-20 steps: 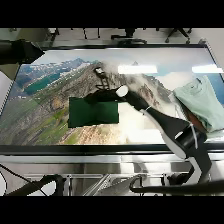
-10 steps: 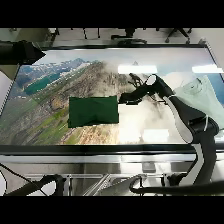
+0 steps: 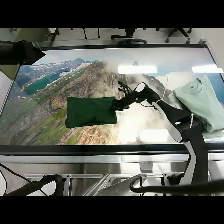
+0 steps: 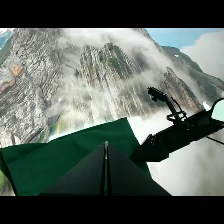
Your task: Fold the shirts.
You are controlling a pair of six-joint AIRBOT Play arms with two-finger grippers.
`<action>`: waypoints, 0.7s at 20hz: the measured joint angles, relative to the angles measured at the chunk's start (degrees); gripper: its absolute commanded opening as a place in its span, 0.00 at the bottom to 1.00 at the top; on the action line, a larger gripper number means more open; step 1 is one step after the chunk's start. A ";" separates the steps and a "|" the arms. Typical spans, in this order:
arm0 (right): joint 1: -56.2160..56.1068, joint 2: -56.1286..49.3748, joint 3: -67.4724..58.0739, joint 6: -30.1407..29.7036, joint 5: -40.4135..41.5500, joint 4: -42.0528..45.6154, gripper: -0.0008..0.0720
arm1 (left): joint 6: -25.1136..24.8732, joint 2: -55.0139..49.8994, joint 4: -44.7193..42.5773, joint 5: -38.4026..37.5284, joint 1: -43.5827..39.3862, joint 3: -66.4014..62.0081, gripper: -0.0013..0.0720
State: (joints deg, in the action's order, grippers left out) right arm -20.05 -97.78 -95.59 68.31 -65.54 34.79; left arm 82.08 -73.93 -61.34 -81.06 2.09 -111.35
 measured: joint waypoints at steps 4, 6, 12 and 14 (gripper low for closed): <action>2.10 4.02 -1.84 -2.60 -0.63 -3.76 0.04 | 0.15 0.00 0.00 -0.33 0.00 0.00 0.04; 5.51 7.52 -3.58 -2.64 -0.76 -4.33 0.04 | 0.15 0.00 -0.02 -1.01 0.00 0.00 0.04; 24.00 17.14 -8.66 -1.38 -0.90 -4.98 0.04 | 0.11 0.00 -0.04 -2.82 0.00 0.00 0.04; 31.95 18.62 -10.95 0.22 -0.61 -5.33 0.04 | -0.04 0.00 -0.04 -3.15 0.00 0.00 0.04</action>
State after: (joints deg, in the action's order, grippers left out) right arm 11.90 -79.15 -106.54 68.53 -66.15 29.45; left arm 82.04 -73.93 -61.39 -84.20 2.09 -111.35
